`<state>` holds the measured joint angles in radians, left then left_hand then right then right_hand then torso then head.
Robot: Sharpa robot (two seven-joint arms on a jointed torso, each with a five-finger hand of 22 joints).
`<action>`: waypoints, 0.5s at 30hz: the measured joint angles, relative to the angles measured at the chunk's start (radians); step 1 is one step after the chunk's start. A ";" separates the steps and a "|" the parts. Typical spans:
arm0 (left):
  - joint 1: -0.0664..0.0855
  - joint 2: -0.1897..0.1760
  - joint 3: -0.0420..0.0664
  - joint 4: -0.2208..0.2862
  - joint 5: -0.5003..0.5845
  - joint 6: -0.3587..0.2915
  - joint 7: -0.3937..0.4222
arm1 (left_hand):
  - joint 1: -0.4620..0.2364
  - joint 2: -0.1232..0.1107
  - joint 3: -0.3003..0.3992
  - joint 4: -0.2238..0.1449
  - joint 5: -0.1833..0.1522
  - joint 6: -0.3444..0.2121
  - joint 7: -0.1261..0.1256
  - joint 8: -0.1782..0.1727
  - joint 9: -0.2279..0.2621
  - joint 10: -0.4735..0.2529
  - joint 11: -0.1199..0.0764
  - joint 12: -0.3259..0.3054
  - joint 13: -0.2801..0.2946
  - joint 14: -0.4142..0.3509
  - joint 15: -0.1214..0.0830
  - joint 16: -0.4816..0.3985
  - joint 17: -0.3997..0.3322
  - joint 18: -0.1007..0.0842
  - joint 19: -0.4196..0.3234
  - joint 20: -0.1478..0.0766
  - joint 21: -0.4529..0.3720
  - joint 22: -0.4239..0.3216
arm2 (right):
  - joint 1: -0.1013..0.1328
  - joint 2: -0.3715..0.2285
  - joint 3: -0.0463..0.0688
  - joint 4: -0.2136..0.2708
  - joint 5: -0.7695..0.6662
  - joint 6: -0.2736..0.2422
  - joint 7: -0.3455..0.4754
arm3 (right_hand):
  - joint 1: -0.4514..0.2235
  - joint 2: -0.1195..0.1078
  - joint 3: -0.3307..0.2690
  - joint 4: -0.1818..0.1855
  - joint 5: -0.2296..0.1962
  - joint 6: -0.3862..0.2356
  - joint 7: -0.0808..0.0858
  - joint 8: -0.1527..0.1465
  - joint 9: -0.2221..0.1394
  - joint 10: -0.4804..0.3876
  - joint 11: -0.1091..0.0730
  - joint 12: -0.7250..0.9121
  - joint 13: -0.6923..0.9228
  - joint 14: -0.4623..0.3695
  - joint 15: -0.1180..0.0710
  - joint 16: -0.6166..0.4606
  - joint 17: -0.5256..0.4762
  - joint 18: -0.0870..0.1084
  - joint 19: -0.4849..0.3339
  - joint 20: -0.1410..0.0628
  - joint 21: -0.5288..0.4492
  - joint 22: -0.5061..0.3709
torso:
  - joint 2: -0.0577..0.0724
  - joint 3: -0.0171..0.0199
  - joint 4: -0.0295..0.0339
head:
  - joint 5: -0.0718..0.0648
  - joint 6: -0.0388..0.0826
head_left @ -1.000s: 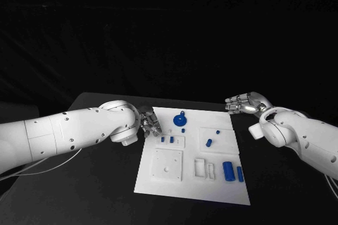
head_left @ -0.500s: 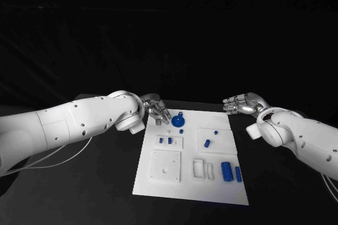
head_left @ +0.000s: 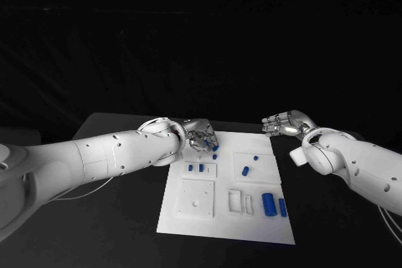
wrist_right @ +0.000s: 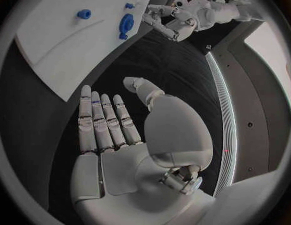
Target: Assemble the parts on the task board
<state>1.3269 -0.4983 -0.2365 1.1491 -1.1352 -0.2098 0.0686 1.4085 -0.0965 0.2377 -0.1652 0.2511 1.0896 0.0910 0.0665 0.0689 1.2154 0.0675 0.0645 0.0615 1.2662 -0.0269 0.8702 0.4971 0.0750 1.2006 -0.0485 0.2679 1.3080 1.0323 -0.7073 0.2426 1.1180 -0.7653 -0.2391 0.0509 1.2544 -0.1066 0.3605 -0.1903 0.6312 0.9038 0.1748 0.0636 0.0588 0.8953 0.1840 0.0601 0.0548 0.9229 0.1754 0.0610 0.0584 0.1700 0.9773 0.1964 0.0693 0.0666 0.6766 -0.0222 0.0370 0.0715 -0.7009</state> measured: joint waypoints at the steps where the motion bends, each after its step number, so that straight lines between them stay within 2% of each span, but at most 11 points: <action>1: -0.001 0.005 0.000 -0.005 -0.017 -0.006 0.006 | -0.005 -0.005 0.009 0.000 0.002 0.000 0.000 0.000 0.000 -0.003 -0.003 0.000 0.000 0.000 0.000 0.034 0.007 0.001 0.011 -0.002 0.018 0.000 | 0.000 0.000 0.000 0.001 0.000 0.000 0.000 | 0.000 0.000 0.000 0.000 0.000 0.000 0.000 0.000 0.000 0.000 0.000 0.000 0.000 0.000 0.000 0.000 0.000 0.000 0.000 0.000 0.000 0.000 | 0.000 0.0001 0.0000 | 0.000 0.000; 5: -0.004 0.024 -0.002 -0.021 -0.087 -0.026 0.022 | -0.017 -0.017 0.026 0.002 0.002 -0.001 -0.001 0.000 0.000 -0.009 -0.002 0.000 0.000 0.002 -0.002 0.122 0.004 0.001 0.020 -0.003 0.074 0.000 | 0.000 0.002 0.000 0.003 0.000 0.000 0.001 | -0.003 -0.003 -0.003 0.003 0.000 0.000 0.000 0.000 0.000 0.000 0.000 0.000 0.000 0.000 0.000 0.000 0.000 0.000 0.000 0.000 0.000 0.000 | 0.000 0.0007 0.0004 | -0.001 0.001; 11: -0.012 0.050 -0.003 -0.039 -0.166 -0.037 0.027 | -0.026 -0.026 0.038 0.015 -0.002 -0.005 -0.005 0.000 0.000 -0.024 -0.003 0.000 0.000 0.019 -0.010 0.204 -0.038 0.001 0.024 -0.007 0.145 0.000 | 0.000 0.004 0.000 0.006 0.000 0.000 0.002 | -0.004 -0.004 -0.003 0.003 0.000 0.000 0.000 0.000 0.000 0.000 0.000 0.000 0.000 0.001 -0.001 0.000 0.000 0.000 0.000 0.000 0.000 0.000 | 0.000 0.0010 0.0000 | -0.002 0.001; 13: -0.015 0.059 -0.003 -0.046 -0.190 -0.035 0.025 | -0.027 -0.027 0.034 0.021 -0.018 -0.005 -0.005 0.000 0.000 -0.036 -0.003 0.000 0.000 0.021 -0.012 0.214 -0.046 0.002 0.024 -0.007 0.151 0.000 | 0.000 0.004 0.000 0.006 0.000 0.000 0.002 | -0.004 -0.004 -0.003 0.003 0.004 0.000 0.000 0.000 0.000 0.000 0.000 0.000 0.000 0.001 -0.001 0.000 0.000 0.000 0.000 0.000 0.000 0.000 | 0.000 0.0011 -0.0005 | -0.002 0.000; 15: -0.017 0.066 -0.003 -0.053 -0.209 -0.032 0.023 | -0.031 -0.031 0.023 0.032 -0.055 -0.012 -0.003 0.000 0.000 -0.051 0.002 0.000 0.000 0.021 -0.012 0.217 -0.054 0.002 0.024 -0.007 0.153 0.000 | 0.000 0.004 0.000 0.007 0.000 0.000 0.002 | -0.004 -0.004 -0.006 0.006 0.005 0.000 0.000 0.000 0.000 0.000 0.000 0.000 0.000 0.001 -0.001 0.000 0.000 0.000 0.000 0.000 0.000 0.000 | 0.000 0.0012 -0.0006 | -0.002 -0.001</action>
<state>1.3100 -0.4321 -0.2397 1.0956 -1.3439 -0.2414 0.0918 1.3774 -0.1276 0.2608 -0.1335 0.1964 1.0771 0.0882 0.0665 0.0690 1.1645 0.0697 0.0645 0.0616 1.2869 -0.0390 1.0875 0.4430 0.0774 1.2243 -0.0553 0.4212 1.3080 1.0323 -0.7035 0.2426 1.1252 -0.7655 -0.2395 0.0533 1.2503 -0.1107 0.3550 -0.1848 0.6362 0.9038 0.1748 0.0636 0.0588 0.8953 0.1840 0.0601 0.0548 0.9236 0.1748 0.0610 0.0584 0.1700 0.9773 0.1964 0.0693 0.0666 0.6764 -0.0210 0.0364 0.0691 -0.7020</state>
